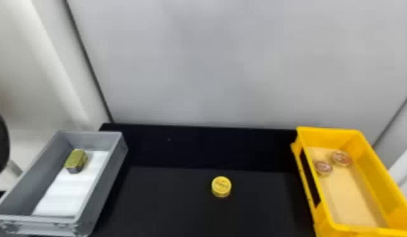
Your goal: Pick up the round yellow can and place it in the yellow rectangular box
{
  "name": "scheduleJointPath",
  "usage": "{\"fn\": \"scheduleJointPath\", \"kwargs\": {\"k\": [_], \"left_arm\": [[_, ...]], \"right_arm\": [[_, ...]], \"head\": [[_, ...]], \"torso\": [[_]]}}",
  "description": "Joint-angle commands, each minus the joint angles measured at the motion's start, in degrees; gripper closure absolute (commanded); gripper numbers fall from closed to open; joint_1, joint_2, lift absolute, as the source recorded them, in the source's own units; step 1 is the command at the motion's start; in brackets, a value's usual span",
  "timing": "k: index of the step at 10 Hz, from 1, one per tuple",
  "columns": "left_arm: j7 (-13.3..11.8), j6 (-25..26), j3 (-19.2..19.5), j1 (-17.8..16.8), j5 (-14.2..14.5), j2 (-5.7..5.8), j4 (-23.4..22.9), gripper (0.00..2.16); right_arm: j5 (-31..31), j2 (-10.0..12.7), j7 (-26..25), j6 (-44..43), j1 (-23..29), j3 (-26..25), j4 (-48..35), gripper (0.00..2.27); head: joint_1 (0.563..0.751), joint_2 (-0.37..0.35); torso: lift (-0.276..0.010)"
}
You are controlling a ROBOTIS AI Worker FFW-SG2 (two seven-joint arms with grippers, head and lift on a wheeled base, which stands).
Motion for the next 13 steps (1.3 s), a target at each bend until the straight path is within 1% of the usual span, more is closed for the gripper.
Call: {"fn": "scheduleJointPath", "kwargs": {"k": [1,6,8,9,10,11,12,13], "left_arm": [[0.0,-0.01,0.0,0.02,0.0,-0.01,-0.07,0.12],[0.0,-0.01,0.09,0.02,0.0,-0.01,-0.16,0.12],[0.0,-0.01,0.09,0.02,0.0,-0.01,-0.16,0.12],[0.0,-0.01,0.09,0.02,-0.17,-0.1,-0.16,0.12],[0.0,-0.01,0.0,-0.07,-0.17,-0.28,-0.07,0.12],[0.0,-0.01,-0.44,-0.25,-0.17,-0.28,-0.07,0.12],[0.0,0.17,-0.44,-0.33,-0.17,-0.28,-0.07,0.12],[0.0,0.17,-0.26,-0.33,-0.17,-0.28,-0.07,0.12]], "right_arm": [[0.0,0.0,-0.03,-0.12,0.07,-0.05,-0.02,0.16],[0.0,0.0,0.06,0.67,0.16,-0.23,-0.28,0.16],[-1.32,0.17,-0.47,4.98,0.87,0.21,-0.28,0.16],[-2.63,0.26,-0.91,8.23,1.31,0.39,-0.28,0.16],[-5.98,0.44,-1.79,12.71,1.48,0.65,-0.19,0.16],[-10.64,0.7,-1.96,19.22,1.39,0.39,-0.02,0.16],[-13.45,1.32,-2.05,22.91,2.01,0.39,0.86,0.16],[-14.95,2.63,-2.05,25.55,2.45,0.92,2.35,0.16]], "head": [[0.663,0.054],[0.663,0.054],[0.663,0.054],[0.663,0.054],[0.663,0.054],[0.663,0.054],[0.663,0.054],[0.663,0.054]], "torso": [[-0.01],[-0.01],[-0.01],[-0.01],[-0.01],[-0.01],[-0.01],[-0.01]]}}
